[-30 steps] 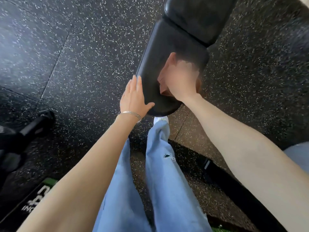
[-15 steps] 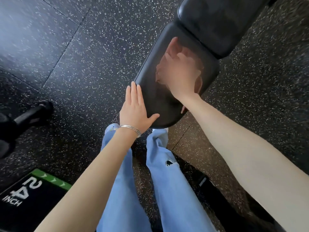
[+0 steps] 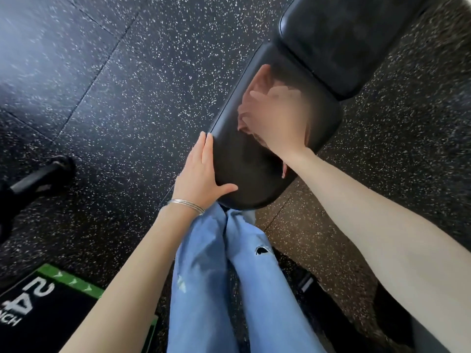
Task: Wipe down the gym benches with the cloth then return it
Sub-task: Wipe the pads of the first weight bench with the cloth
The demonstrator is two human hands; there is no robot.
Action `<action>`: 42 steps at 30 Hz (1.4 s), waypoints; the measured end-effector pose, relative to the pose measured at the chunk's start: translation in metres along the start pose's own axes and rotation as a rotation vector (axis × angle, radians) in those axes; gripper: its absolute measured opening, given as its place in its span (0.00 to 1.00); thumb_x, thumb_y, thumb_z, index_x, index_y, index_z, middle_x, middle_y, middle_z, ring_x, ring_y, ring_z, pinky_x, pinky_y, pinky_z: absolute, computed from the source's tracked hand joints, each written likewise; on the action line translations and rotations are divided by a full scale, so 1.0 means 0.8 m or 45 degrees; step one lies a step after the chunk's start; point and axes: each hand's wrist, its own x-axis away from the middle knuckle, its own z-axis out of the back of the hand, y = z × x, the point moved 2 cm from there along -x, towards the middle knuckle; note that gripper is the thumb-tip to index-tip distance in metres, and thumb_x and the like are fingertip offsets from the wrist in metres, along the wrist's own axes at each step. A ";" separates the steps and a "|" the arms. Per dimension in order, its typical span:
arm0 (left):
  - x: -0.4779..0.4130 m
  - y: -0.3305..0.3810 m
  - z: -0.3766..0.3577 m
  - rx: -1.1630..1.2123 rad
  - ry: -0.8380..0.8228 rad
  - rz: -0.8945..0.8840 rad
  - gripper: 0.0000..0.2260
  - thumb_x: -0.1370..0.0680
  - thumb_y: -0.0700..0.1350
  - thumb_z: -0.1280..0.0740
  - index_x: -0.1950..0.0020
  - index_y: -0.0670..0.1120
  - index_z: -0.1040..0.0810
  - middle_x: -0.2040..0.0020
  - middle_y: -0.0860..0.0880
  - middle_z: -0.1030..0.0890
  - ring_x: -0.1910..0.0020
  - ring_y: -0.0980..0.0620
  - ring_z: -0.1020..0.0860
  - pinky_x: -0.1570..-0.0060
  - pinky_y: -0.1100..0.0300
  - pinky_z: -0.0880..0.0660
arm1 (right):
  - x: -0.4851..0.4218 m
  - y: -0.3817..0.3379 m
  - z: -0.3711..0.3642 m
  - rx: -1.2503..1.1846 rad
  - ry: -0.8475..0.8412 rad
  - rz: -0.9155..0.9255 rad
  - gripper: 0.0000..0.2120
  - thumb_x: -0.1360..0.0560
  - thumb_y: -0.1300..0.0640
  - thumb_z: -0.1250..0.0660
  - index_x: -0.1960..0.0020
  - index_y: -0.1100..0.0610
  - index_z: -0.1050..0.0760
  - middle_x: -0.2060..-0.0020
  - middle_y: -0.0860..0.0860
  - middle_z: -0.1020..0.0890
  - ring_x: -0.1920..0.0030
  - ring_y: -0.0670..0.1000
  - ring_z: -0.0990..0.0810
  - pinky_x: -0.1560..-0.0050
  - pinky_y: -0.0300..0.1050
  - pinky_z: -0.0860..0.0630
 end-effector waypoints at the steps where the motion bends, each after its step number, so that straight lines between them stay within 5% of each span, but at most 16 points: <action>1: -0.005 -0.002 0.001 -0.006 -0.011 -0.014 0.52 0.34 0.57 0.25 0.23 0.42 0.55 0.22 0.45 0.52 0.24 0.47 0.49 0.27 0.56 0.48 | -0.014 0.006 0.000 0.005 0.002 -0.051 0.24 0.26 0.34 0.43 0.34 0.43 0.30 0.39 0.50 0.28 0.39 0.56 0.32 0.45 0.56 0.33; 5: -0.039 0.004 0.009 0.018 -0.045 -0.085 0.49 0.32 0.58 0.27 0.23 0.42 0.53 0.22 0.45 0.50 0.24 0.47 0.48 0.27 0.54 0.46 | -0.053 0.021 -0.005 -0.038 0.046 -0.343 0.23 0.26 0.34 0.43 0.34 0.40 0.31 0.40 0.49 0.29 0.39 0.55 0.33 0.44 0.56 0.34; 14: -0.089 0.026 0.036 0.199 -0.176 -0.086 0.47 0.32 0.55 0.26 0.24 0.40 0.50 0.23 0.43 0.46 0.24 0.48 0.47 0.27 0.57 0.48 | 0.067 0.008 0.003 -0.094 0.127 -0.502 0.21 0.27 0.39 0.34 0.37 0.46 0.25 0.45 0.53 0.24 0.45 0.59 0.28 0.51 0.54 0.33; 20: -0.092 0.028 0.036 0.181 -0.197 -0.063 0.47 0.31 0.52 0.25 0.24 0.39 0.52 0.23 0.43 0.46 0.24 0.47 0.47 0.28 0.57 0.48 | -0.034 -0.010 0.007 -0.090 -0.032 -0.270 0.21 0.26 0.39 0.37 0.36 0.45 0.27 0.42 0.52 0.27 0.42 0.57 0.31 0.47 0.58 0.33; 27: -0.099 0.022 0.026 0.166 -0.195 -0.040 0.47 0.30 0.49 0.26 0.24 0.39 0.54 0.23 0.43 0.48 0.24 0.48 0.48 0.28 0.59 0.50 | -0.164 0.008 0.003 -0.172 -0.153 -0.628 0.23 0.29 0.35 0.37 0.37 0.43 0.29 0.40 0.51 0.32 0.37 0.55 0.36 0.43 0.61 0.34; 36: -0.093 0.027 0.023 0.149 -0.165 0.089 0.47 0.31 0.50 0.26 0.24 0.39 0.52 0.24 0.42 0.44 0.25 0.45 0.44 0.29 0.55 0.45 | -0.081 -0.002 0.020 -0.057 -0.147 0.027 0.23 0.28 0.35 0.37 0.39 0.45 0.26 0.47 0.53 0.27 0.45 0.57 0.31 0.51 0.54 0.31; 42: -0.096 0.034 0.022 0.151 -0.144 0.188 0.46 0.30 0.54 0.27 0.23 0.41 0.52 0.24 0.44 0.43 0.26 0.45 0.41 0.30 0.52 0.41 | -0.149 -0.019 0.001 -0.176 -0.055 -0.594 0.21 0.31 0.35 0.35 0.42 0.42 0.26 0.43 0.50 0.30 0.41 0.55 0.34 0.47 0.56 0.32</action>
